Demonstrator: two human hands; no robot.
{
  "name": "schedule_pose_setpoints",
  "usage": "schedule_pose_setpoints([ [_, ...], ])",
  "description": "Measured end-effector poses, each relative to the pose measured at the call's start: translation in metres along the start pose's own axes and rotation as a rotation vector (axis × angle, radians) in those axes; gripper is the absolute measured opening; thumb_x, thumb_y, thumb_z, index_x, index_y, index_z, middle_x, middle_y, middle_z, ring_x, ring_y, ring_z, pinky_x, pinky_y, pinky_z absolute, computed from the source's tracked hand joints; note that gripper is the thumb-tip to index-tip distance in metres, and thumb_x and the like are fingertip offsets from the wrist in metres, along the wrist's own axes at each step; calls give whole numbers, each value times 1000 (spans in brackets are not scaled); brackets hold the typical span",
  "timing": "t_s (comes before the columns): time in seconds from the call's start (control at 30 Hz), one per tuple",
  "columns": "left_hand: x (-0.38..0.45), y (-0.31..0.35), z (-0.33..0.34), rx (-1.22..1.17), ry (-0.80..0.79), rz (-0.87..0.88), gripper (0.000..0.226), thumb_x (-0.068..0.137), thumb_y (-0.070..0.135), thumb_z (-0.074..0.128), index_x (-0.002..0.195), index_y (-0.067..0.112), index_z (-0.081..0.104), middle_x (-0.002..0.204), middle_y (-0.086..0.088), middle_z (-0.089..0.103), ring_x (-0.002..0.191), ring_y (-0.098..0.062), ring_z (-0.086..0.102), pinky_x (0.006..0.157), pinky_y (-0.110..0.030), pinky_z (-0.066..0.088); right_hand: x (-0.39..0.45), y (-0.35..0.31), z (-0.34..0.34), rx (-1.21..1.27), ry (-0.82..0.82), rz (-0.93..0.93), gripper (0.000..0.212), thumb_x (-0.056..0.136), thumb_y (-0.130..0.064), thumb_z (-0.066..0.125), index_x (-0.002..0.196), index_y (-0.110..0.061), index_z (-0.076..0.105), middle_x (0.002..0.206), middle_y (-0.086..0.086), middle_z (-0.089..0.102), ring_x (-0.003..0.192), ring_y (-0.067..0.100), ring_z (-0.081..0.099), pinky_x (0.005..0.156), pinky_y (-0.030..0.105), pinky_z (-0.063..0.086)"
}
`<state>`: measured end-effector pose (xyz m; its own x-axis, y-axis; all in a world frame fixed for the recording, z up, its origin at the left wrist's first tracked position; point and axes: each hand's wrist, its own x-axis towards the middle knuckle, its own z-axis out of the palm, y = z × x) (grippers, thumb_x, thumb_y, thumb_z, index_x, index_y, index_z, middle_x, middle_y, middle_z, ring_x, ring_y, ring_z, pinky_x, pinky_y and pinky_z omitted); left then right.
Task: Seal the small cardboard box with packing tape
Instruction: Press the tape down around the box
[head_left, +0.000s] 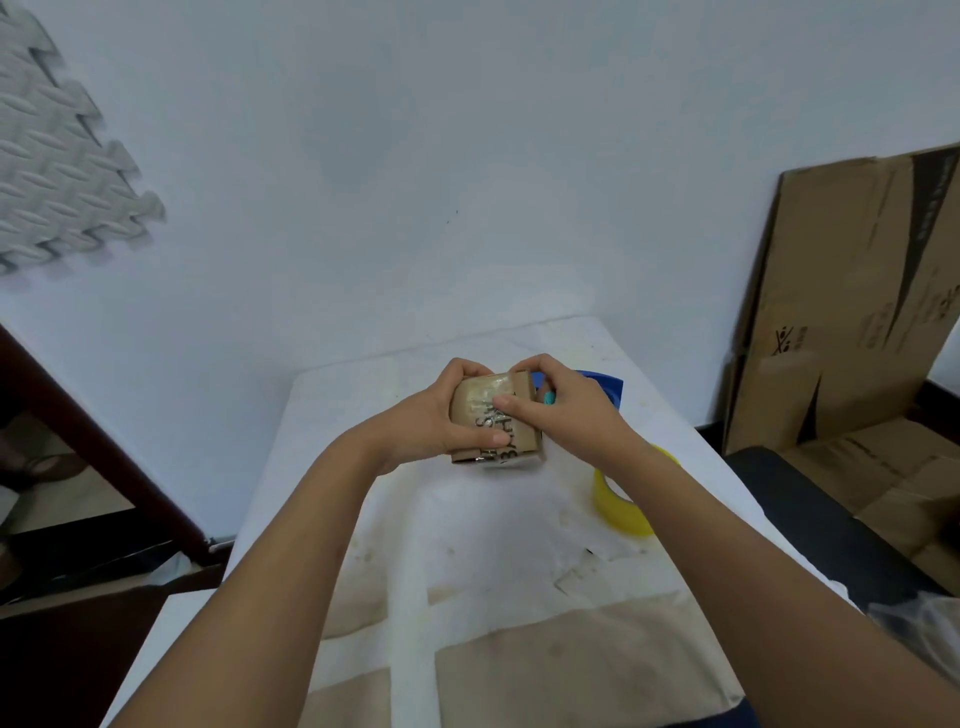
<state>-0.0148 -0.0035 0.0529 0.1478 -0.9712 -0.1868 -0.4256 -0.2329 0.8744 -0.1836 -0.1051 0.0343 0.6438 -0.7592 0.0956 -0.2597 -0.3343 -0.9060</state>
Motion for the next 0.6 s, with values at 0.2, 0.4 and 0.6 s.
schedule_pose_setpoints([
  [0.2,5,6,-4,42,-2,-25,61,75,34,83,123,34,45,112,-4,68,90,-16,73,75,-28,60,2,-5,-7,-140,-71,-13,45,82,-45,70,121,-29,52,82,-14,54,74,2,54,59,16,37],
  [0.4,3,9,2,184,11,-4,58,76,44,80,121,40,44,110,4,67,90,-13,69,76,-26,57,-5,7,-17,-53,-188,13,54,81,-35,74,128,-35,46,86,-10,54,78,8,57,72,25,49],
  [0.6,-16,-32,21,194,259,214,49,85,28,74,131,36,57,128,18,60,114,1,59,87,-20,52,-16,29,-1,-87,-192,-80,54,81,-17,74,125,-33,46,91,-2,51,65,9,47,63,23,48],
])
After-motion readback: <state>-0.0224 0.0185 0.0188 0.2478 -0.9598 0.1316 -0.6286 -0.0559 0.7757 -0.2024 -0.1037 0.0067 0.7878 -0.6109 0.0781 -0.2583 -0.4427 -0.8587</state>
